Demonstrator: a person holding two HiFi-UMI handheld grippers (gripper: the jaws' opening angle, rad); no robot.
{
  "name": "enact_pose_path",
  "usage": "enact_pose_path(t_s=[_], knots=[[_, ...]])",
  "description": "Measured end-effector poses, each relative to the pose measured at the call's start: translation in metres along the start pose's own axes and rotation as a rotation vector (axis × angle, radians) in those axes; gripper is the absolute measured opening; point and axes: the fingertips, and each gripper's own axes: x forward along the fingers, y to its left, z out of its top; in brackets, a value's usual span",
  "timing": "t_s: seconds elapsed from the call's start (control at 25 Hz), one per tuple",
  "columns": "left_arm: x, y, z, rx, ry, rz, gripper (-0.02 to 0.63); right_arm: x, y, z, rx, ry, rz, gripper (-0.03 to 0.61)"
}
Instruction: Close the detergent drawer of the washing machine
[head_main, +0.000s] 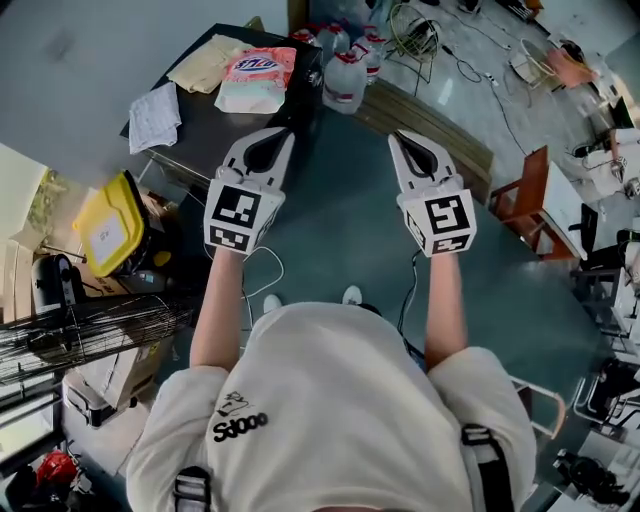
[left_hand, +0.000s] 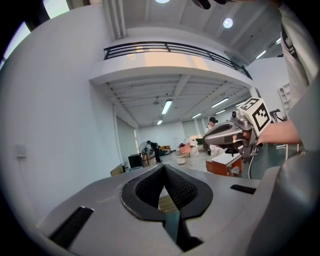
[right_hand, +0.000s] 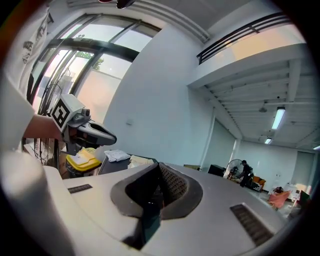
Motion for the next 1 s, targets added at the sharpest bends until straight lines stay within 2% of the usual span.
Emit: enact_pose_path(t_s=[0.28,0.44,0.76,1.0], knots=[[-0.001,-0.006,0.037,0.052,-0.064,-0.003,0.018,-0.012,-0.005,0.022,0.001,-0.053,0.002,0.008],[-0.003,-0.012,0.047,0.056,-0.080,-0.003,0.018,-0.018,-0.005,0.033,-0.042,-0.082,0.013,0.008],[-0.016,-0.016,0.047,0.058,-0.073,0.022,0.018,-0.014,0.007,0.030,-0.077,-0.077,0.047,0.008],[-0.023,-0.017,0.044,0.052,-0.056,0.034,0.018,-0.017,0.011,0.029,-0.053,-0.068,0.053,0.008]])
